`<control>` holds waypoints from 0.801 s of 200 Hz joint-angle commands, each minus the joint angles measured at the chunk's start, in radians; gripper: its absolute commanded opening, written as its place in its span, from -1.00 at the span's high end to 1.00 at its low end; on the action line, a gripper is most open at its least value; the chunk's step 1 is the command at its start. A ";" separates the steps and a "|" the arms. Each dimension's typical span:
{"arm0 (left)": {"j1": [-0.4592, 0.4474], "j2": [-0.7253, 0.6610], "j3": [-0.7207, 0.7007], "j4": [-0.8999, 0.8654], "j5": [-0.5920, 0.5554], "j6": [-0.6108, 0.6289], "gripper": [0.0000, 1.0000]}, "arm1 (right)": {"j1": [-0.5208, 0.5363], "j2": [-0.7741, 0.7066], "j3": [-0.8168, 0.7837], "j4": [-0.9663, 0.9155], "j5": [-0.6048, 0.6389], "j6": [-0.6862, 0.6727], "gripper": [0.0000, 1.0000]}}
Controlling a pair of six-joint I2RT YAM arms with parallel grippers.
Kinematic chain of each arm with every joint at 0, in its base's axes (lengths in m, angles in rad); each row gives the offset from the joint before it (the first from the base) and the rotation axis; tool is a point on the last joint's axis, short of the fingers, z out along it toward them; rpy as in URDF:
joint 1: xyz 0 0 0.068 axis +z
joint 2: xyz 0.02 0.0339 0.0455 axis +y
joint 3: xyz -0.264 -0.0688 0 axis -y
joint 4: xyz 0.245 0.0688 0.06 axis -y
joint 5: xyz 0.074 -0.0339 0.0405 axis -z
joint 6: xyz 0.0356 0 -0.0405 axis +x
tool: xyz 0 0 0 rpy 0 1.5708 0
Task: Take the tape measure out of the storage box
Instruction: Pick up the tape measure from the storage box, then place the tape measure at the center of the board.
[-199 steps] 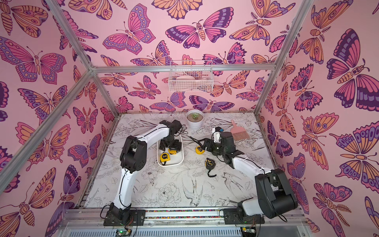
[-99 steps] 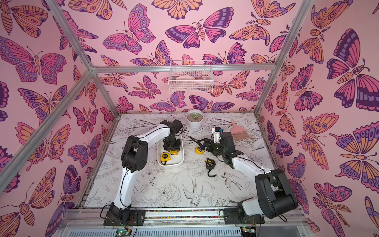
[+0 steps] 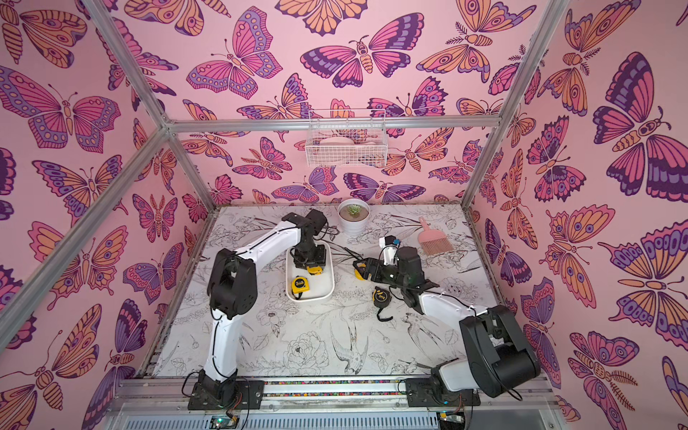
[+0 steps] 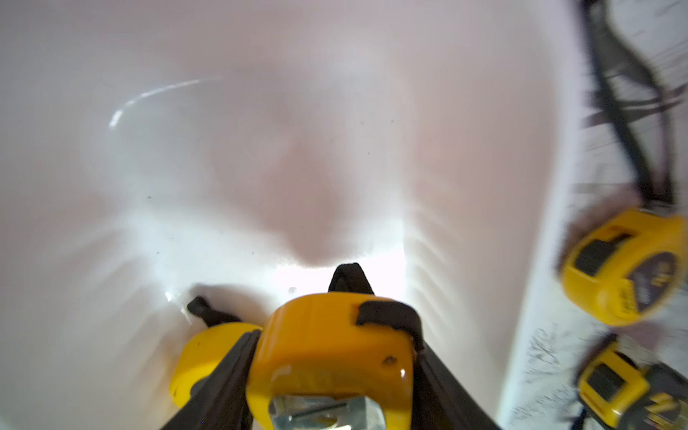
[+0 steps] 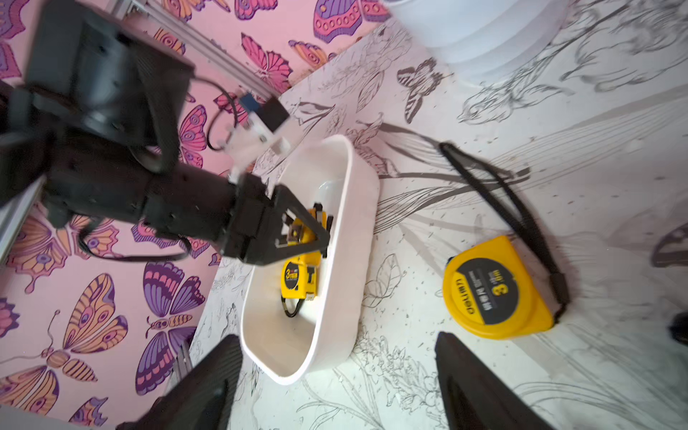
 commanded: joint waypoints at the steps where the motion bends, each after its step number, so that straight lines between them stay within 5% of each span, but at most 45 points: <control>1: 0.029 -0.072 0.016 -0.017 0.081 -0.085 0.27 | 0.084 0.014 -0.017 0.137 0.010 -0.024 -0.68; 49: 0.022 -0.105 0.053 -0.016 0.188 -0.188 0.27 | 0.230 0.150 0.010 0.371 0.135 0.022 -0.68; 160: -0.051 -0.143 0.056 -0.016 0.179 -0.251 0.26 | 0.243 0.388 0.115 0.663 0.124 0.173 -0.61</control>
